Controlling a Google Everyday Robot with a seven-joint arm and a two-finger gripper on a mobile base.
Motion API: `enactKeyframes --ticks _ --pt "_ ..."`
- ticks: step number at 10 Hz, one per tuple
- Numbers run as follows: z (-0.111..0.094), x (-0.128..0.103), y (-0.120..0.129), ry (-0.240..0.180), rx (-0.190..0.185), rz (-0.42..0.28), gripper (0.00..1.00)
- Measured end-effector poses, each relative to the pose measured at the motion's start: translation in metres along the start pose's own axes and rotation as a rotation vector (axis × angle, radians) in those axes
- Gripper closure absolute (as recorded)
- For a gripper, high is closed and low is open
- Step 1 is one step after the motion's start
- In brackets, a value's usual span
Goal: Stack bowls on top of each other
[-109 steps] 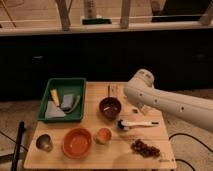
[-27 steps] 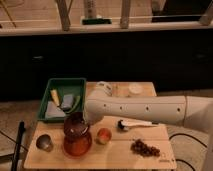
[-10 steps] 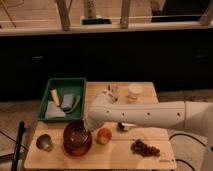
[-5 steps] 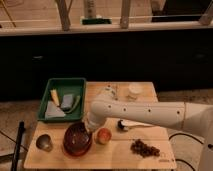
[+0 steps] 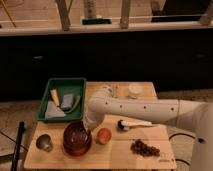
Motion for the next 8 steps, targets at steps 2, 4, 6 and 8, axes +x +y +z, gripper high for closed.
enactKeyframes --ticks 2,4,6,8 --pt "0.0009 0.0015 0.0022 -0.006 0.004 0.002 0.21" --pt "0.0017 0.0039 0.0015 -0.010 0.009 -0.002 0.20" --pt "0.0014 0.0048 0.0033 -0.014 0.009 -0.003 0.20" --pt "0.0012 0.0064 0.0032 -0.017 0.007 -0.008 0.20"
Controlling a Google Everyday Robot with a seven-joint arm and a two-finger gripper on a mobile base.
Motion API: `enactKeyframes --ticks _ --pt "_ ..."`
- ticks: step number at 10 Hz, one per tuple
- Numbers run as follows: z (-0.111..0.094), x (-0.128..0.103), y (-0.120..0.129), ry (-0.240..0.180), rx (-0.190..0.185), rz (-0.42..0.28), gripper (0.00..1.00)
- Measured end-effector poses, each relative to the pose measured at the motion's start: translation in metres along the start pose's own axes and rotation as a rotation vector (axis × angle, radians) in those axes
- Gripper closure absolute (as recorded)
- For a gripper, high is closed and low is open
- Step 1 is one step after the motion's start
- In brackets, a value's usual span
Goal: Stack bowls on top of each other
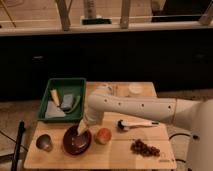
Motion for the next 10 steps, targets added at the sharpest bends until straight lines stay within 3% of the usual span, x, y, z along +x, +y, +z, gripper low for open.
enactKeyframes --ticks 5,10 --pt "-0.005 0.006 0.000 0.002 -0.011 -0.007 0.20" --pt "-0.013 0.006 0.004 0.035 -0.009 0.009 0.20"
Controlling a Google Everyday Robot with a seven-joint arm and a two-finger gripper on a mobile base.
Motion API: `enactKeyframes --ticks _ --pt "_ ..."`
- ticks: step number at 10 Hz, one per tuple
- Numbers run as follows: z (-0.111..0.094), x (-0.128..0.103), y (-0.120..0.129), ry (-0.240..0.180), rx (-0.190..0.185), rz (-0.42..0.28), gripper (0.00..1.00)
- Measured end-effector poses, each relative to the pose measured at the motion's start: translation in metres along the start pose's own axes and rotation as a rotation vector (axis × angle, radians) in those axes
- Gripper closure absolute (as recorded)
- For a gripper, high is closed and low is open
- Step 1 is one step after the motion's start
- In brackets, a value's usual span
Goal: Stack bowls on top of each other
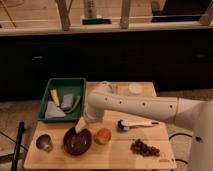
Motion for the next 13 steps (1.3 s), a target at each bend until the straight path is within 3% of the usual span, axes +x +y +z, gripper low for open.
enactKeyframes --ticks 6,13 --pt "-0.012 0.005 0.004 0.026 0.010 0.003 0.20" --pt "-0.012 0.006 0.003 0.028 0.011 0.002 0.20"
